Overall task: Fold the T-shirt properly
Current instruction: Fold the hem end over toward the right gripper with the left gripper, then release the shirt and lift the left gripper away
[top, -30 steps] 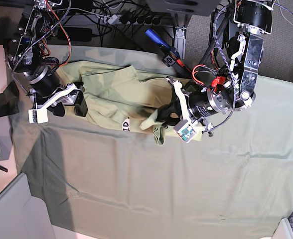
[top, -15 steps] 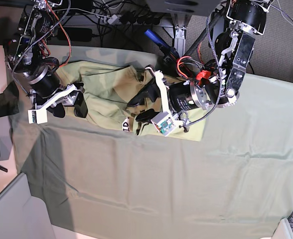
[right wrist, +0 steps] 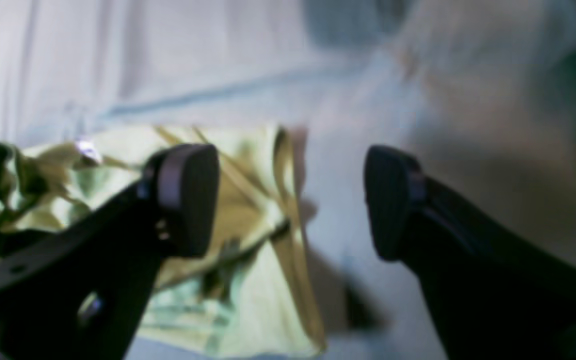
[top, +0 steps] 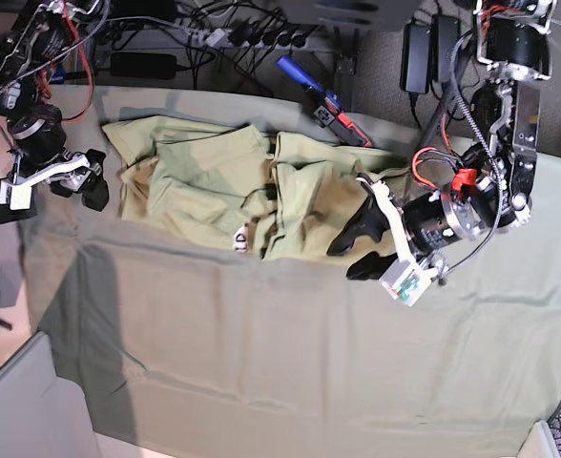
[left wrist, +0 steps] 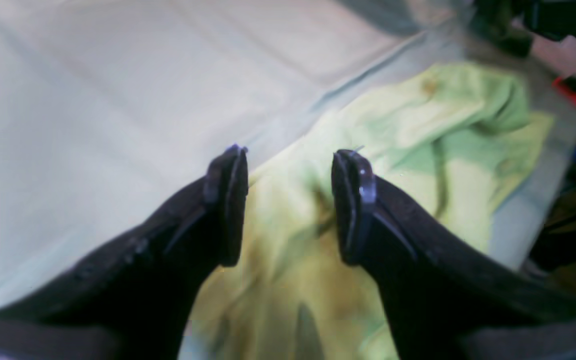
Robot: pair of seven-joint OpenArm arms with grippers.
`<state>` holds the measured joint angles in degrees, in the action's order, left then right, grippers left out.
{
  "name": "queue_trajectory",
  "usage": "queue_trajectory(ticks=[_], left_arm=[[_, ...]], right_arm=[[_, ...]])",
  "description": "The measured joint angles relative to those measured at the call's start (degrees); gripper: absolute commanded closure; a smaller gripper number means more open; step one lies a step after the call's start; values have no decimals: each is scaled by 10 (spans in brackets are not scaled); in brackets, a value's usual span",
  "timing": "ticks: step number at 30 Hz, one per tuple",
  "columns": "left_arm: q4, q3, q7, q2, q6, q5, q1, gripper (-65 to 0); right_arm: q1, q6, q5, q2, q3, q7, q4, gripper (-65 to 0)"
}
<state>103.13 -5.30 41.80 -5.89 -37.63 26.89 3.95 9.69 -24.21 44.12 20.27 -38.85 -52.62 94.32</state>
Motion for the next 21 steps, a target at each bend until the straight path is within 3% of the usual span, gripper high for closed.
queue_trajectory(ticks=[9,13,21], left_arm=[[0,1,0,-78,0,6,0,-305],[0,1,0,-79,0,7,0,-306],[0,1,0,-80,0,7,0,-305]], right_arm=[[0,-13,45,-2,3,-36,-88,-445],[0,-14,82,-3,11,-57,-91,-445],[0,-15,80,-3,54,-44,-92,-445]])
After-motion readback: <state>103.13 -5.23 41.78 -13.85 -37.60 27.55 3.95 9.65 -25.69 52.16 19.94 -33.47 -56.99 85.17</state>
